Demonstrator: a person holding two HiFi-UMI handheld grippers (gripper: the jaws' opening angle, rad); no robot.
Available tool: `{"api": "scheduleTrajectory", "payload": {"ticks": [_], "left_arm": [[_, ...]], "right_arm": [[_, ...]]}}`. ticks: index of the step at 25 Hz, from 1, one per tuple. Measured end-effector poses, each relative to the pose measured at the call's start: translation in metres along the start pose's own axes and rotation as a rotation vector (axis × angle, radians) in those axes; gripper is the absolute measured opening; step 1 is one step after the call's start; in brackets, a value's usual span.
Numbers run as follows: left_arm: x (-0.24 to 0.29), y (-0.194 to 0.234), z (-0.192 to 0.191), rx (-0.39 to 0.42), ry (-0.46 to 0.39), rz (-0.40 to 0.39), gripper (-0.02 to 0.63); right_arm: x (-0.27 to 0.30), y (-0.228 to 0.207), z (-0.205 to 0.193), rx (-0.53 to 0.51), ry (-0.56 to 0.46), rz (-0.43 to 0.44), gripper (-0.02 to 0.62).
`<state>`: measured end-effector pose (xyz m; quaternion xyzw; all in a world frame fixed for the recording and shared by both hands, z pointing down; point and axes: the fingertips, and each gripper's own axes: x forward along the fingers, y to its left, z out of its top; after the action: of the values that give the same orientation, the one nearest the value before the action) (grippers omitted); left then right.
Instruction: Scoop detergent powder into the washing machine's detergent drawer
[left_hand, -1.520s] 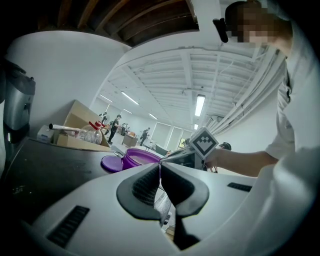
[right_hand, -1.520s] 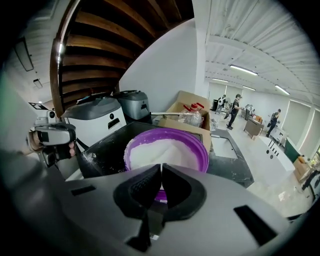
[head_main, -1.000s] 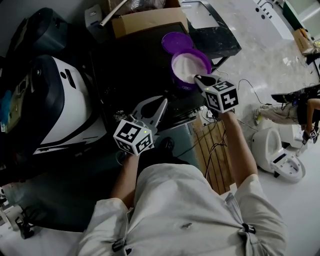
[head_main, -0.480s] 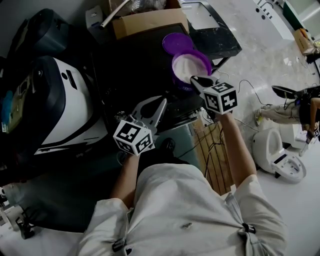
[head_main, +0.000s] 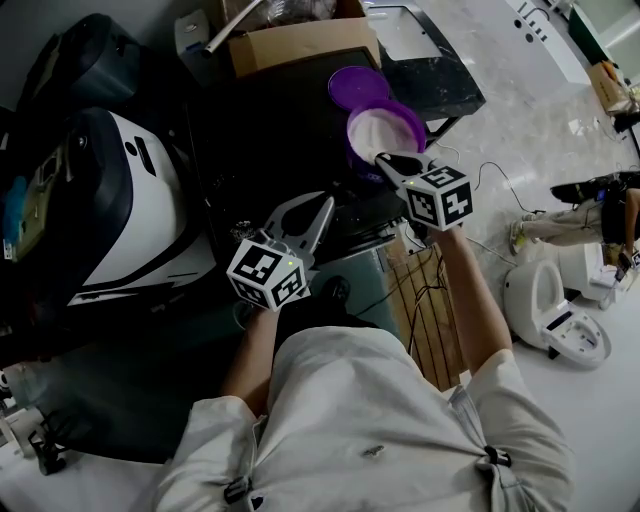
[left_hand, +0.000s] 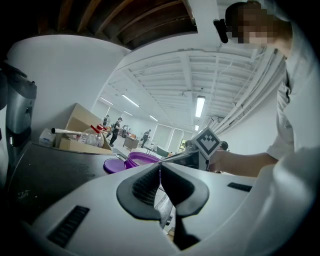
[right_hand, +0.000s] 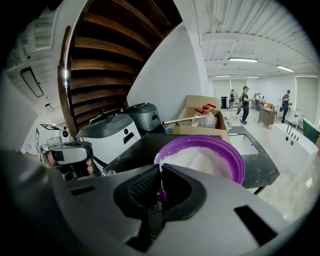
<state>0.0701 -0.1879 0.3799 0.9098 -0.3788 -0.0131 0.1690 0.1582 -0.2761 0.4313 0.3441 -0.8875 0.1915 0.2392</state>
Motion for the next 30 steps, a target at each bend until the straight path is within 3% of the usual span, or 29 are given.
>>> {"api": "scheduleTrajectory", "payload": {"ticks": [8, 16, 30], "left_arm": [[0.000, -0.002, -0.001, 0.003, 0.000, -0.004, 0.021], [0.000, -0.002, 0.001, 0.013, 0.003, 0.006, 0.021], [0.001, -0.007, 0.000, 0.025, 0.006, 0.028, 0.021]], "right_arm": [[0.000, 0.000, -0.001, 0.032, -0.013, 0.018, 0.012], [-0.007, -0.018, 0.000, 0.274, -0.118, 0.024, 0.012], [-0.019, -0.033, 0.013, 0.465, -0.249, 0.063, 0.012]]}}
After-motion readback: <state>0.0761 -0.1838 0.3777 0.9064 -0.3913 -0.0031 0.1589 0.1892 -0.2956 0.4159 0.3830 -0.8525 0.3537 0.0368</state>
